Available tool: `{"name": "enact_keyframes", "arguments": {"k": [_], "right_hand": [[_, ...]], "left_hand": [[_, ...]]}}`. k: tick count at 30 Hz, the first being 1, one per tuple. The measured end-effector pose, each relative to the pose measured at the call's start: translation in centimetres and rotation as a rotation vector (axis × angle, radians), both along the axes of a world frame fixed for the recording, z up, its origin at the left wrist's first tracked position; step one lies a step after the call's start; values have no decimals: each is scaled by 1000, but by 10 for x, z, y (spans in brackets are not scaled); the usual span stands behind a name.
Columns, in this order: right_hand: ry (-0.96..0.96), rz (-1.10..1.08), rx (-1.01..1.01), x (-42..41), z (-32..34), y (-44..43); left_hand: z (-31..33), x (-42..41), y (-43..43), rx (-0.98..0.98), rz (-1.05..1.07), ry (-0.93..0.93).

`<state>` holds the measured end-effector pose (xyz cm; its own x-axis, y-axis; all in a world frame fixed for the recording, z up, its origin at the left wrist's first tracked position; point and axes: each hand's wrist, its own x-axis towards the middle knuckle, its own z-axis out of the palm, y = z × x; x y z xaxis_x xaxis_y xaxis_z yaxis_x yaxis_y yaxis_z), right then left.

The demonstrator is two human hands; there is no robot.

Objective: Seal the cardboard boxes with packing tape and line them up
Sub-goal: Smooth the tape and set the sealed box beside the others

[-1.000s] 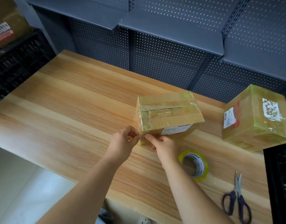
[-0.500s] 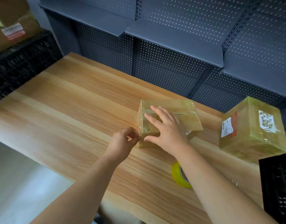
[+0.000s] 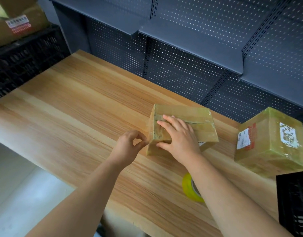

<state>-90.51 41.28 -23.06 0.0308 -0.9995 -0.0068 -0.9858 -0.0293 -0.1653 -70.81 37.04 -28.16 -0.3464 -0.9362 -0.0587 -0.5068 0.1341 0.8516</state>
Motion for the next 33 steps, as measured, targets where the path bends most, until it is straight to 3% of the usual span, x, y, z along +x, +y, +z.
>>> {"name": "enact_keyframes", "arguments": {"k": [3,5,10,13,16,21,24,28,31,33], "right_hand": [[-8,-2,-9,0,-1,1],[3,0,-9,0,-1,0],[2,-12,-21,1,-2,1],[8,-15,-22,0,-1,2],[1,-29,-12,2,1,2],[-10,-48,-16,3,0,3],[-13,-49,-23,3,-1,3],[-14,-56,-32,3,-3,3],[2,-55,-25,3,-2,2],[-5,-55,-11,3,-2,2]], "left_hand": [[-5,9,12,75,210,8],[-3,9,26,14,248,-1],[0,-12,73,-533,144,-69],[-2,-28,87,-619,109,-119],[3,-39,84,-534,193,-145],[10,-49,82,-209,282,100],[8,-49,81,-82,333,154],[3,-46,75,-126,260,94],[0,-39,67,72,172,-181],[2,-30,65,153,178,-134]]}}
